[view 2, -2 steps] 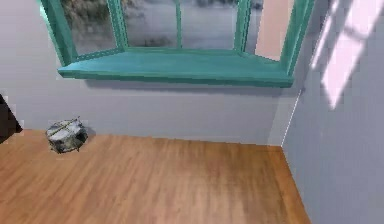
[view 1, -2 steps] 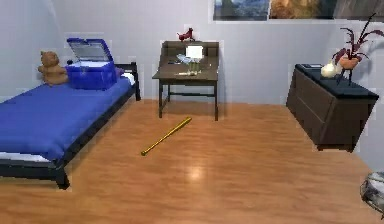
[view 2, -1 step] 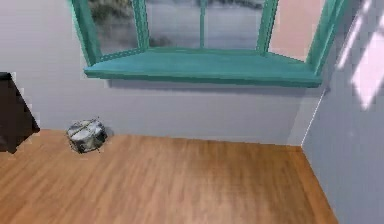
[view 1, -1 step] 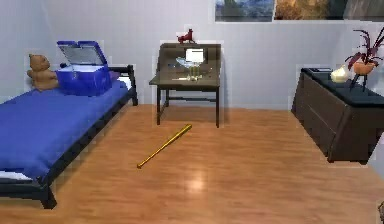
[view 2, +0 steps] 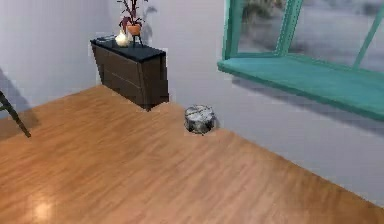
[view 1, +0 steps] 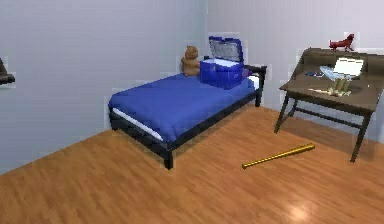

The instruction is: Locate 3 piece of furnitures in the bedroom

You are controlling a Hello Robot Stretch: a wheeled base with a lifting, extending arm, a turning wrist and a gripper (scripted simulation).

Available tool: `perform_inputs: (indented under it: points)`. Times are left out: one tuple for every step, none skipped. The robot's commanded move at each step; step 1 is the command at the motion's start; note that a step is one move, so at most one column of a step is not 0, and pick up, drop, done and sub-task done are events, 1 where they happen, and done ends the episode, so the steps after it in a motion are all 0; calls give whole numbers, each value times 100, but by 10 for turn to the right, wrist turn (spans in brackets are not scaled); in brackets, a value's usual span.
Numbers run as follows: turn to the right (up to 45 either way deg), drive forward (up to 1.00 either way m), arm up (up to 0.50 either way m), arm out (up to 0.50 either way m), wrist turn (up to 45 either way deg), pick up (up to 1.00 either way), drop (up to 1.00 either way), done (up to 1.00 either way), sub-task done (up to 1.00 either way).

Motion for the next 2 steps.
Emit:
perform_inputs:
  points:
    - [0, 25, 0, 0, 0, 0, 0, 0, 0]
    - [-150, 0, 0, 0, 0, 0, 0, 0, 0]
